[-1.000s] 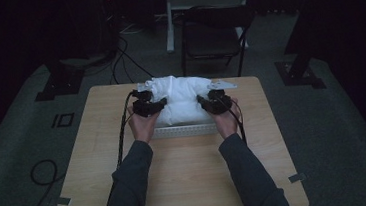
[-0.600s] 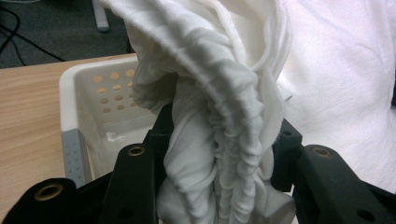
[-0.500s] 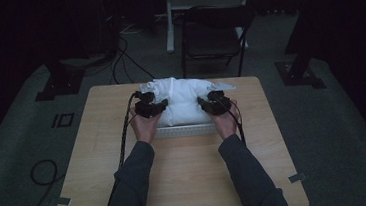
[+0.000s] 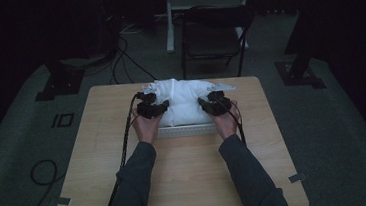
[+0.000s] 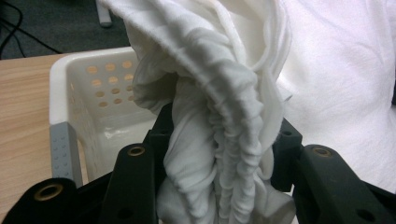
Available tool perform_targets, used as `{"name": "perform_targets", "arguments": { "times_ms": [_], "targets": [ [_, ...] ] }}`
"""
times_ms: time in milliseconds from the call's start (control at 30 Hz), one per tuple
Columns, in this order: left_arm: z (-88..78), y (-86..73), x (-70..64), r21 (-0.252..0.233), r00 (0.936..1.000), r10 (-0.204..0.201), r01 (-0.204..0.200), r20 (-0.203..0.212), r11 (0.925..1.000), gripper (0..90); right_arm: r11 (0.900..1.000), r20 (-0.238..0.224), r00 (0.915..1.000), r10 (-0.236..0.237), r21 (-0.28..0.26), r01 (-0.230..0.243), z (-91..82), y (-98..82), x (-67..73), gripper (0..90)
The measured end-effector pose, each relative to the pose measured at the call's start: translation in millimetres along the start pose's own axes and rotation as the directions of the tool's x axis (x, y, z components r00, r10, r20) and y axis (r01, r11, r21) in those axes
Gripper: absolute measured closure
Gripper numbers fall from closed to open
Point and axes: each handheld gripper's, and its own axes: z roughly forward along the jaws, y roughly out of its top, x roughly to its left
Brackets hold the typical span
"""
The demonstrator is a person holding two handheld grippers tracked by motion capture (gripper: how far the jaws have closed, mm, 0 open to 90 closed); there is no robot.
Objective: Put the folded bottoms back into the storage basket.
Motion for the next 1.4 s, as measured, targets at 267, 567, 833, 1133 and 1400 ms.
{"name": "perform_targets", "arguments": {
  "times_ms": [267, 567, 833, 1133, 1400],
  "targets": [
    [4.3, -8.0, 1.6, 0.013, 0.9999, -0.010, 0.010, 0.004, 0.9999, 56.1, 1.000, -0.003, 1.0000, -0.003, 0.018, 0.003, 3.8, -6.7, 0.1, 67.6],
    [6.7, -13.8, -0.5, 0.029, 0.9999, 0.007, -0.007, 0.009, 0.9995, 56.0, 0.999, 0.000, 1.0000, -0.005, 0.038, 0.005, 5.1, -14.3, -1.1, 67.3],
    [10.6, -22.0, 1.7, 0.053, 1.0000, 0.003, -0.003, 0.000, 0.9986, 55.9, 0.998, 0.003, 0.9999, -0.017, 0.063, 0.016, 10.0, -20.7, 1.6, 67.3],
    [11.3, -26.1, 1.8, 0.089, 0.9993, 0.033, -0.031, -0.018, 0.9955, 55.8, 0.992, 0.012, 0.9993, -0.036, 0.121, 0.034, 17.4, -27.2, 4.4, 66.0],
    [10.9, -27.2, -3.1, 0.124, 0.9960, 0.073, -0.067, -0.050, 0.9901, 54.6, 0.987, 0.016, 0.9993, -0.032, 0.155, 0.029, 21.0, -30.9, 4.2, 65.5]
  ]
}}
